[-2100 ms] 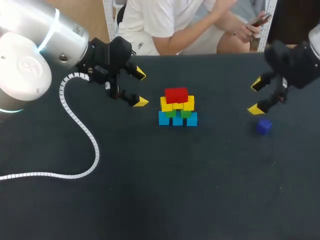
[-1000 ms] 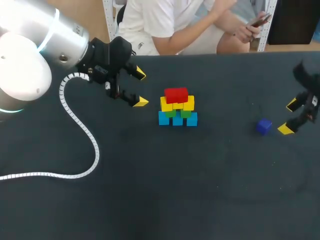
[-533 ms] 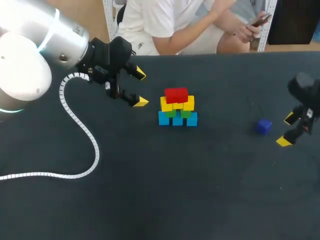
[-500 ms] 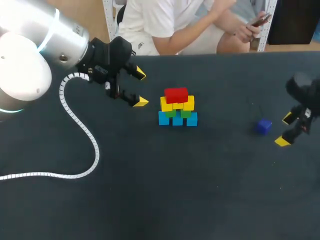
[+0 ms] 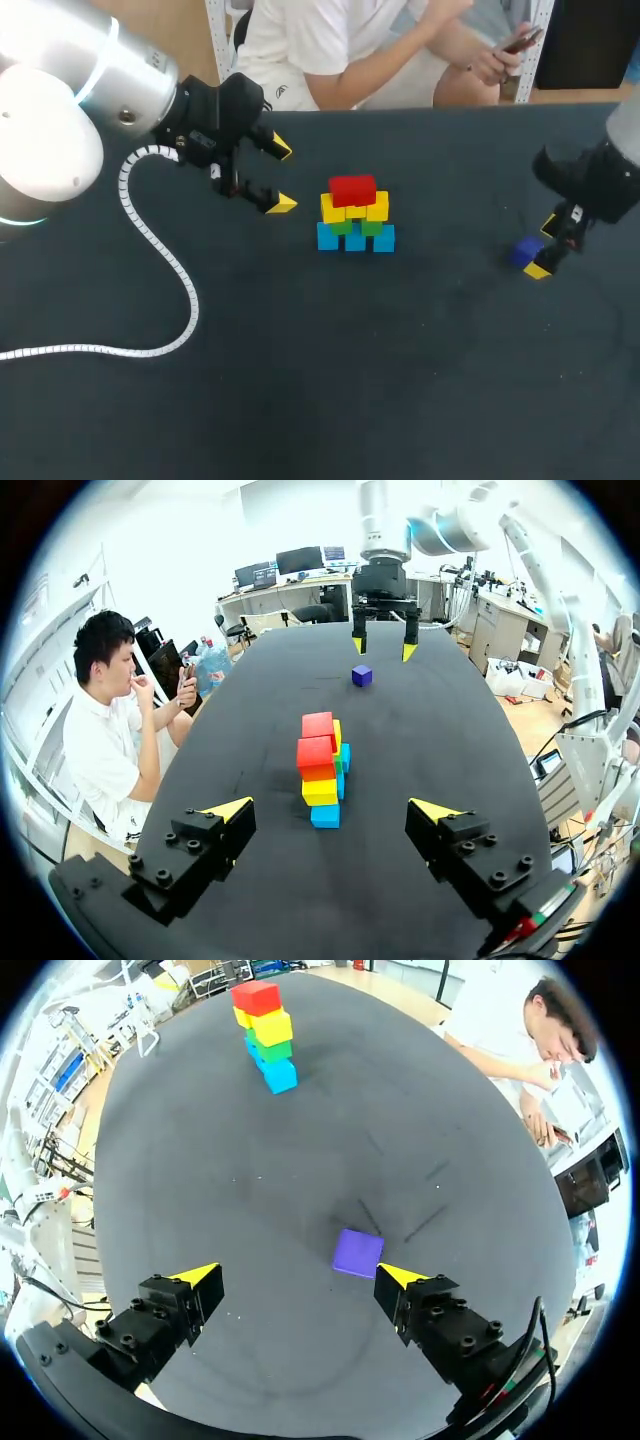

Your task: Place the blue cubes, place green cubes on the blue cubes, place the yellow cubes on the green cubes, then place the red cubes on the yellow cubes, and place purple cube on the red cubes.

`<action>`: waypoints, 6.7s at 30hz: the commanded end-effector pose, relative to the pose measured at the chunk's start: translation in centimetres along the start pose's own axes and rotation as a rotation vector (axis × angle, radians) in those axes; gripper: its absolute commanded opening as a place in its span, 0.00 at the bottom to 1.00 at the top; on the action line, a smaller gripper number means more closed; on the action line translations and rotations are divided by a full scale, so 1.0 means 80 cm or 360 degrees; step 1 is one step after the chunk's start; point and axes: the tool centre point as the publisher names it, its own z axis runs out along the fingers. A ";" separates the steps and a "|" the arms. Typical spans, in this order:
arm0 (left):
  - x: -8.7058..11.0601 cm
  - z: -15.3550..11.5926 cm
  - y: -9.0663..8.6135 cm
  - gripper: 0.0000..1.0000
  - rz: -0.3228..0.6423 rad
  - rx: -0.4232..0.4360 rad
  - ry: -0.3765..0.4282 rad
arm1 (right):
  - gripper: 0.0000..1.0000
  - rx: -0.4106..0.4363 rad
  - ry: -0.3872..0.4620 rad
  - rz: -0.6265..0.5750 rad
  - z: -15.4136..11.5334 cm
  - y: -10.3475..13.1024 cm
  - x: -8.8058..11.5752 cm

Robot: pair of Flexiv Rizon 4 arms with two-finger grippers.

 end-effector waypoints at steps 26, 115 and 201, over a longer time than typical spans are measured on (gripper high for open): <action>0.001 0.000 0.001 1.00 0.0004 0.0003 -0.0005 | 1.00 0.0039 0.0076 0.0060 0.027 -0.011 0.013; 0.001 0.000 0.001 1.00 0.0004 0.0003 -0.0005 | 0.44 0.0086 0.0190 0.0137 0.045 -0.028 0.017; 0.001 0.000 0.001 1.00 0.0004 0.0003 -0.0005 | 0.00 -0.0216 0.0060 -0.1156 -0.096 0.054 -0.281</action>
